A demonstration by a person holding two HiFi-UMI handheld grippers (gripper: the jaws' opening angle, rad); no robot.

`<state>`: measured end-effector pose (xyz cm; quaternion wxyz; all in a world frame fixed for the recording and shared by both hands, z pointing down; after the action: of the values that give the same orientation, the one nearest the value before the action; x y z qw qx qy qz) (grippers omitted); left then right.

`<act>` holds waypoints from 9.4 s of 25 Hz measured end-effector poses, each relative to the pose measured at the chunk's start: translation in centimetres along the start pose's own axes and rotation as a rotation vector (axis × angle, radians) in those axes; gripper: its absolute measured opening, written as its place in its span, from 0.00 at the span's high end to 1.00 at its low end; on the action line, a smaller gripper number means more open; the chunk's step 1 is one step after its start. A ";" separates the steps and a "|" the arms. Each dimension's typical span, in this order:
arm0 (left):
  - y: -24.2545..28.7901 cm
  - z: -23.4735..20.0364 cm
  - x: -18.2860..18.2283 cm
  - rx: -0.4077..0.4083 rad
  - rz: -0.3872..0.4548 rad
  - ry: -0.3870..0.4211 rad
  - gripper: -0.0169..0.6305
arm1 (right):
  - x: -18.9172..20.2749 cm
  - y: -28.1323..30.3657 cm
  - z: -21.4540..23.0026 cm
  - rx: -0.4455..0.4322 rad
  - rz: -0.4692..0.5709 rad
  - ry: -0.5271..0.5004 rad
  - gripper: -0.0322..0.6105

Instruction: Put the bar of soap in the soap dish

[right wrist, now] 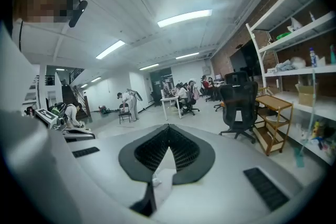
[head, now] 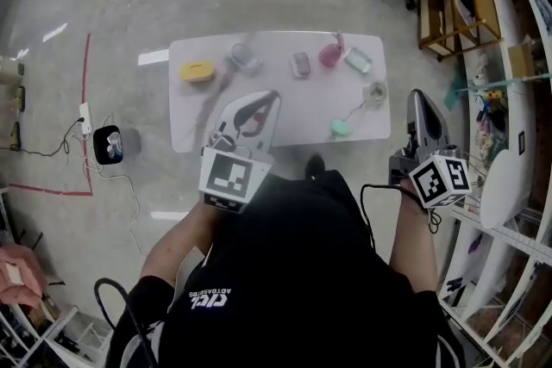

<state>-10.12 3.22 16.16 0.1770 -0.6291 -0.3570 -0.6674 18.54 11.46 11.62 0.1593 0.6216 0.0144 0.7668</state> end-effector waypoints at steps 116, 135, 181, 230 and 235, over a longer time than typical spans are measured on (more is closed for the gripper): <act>10.7 15.0 19.2 -0.336 -0.336 -0.372 0.96 | 54.5 6.6 17.5 -0.698 -1.266 -0.639 0.51; 11.4 13.5 21.0 -0.346 -0.333 -0.433 0.96 | 55.1 8.7 16.9 -0.511 -1.460 -0.580 0.50; 17.0 15.9 10.5 -0.367 -0.230 -0.325 0.96 | 42.4 11.7 26.5 -0.500 -1.285 -0.385 0.50; 23.7 17.8 14.2 -0.475 -0.379 -0.394 0.96 | 41.6 27.8 39.2 -0.482 -1.227 -0.332 0.50; 23.1 17.8 14.4 -0.473 -0.390 -0.389 0.96 | 41.5 27.6 39.1 -0.450 -1.167 -0.324 0.50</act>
<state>16.27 2.96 35.06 -0.1751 -0.6880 -0.3329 -0.6207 42.45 -10.71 65.97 0.6765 0.5710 0.1647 0.4350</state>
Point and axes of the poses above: the fingertips, and each gripper's own axes: y forward along the fingers, z to its right, x out of its underside, the point moved 6 cm from there along -y, backward along the fingers, and after that the axes turned 11 degrees about -x, right-handed, at the moved point
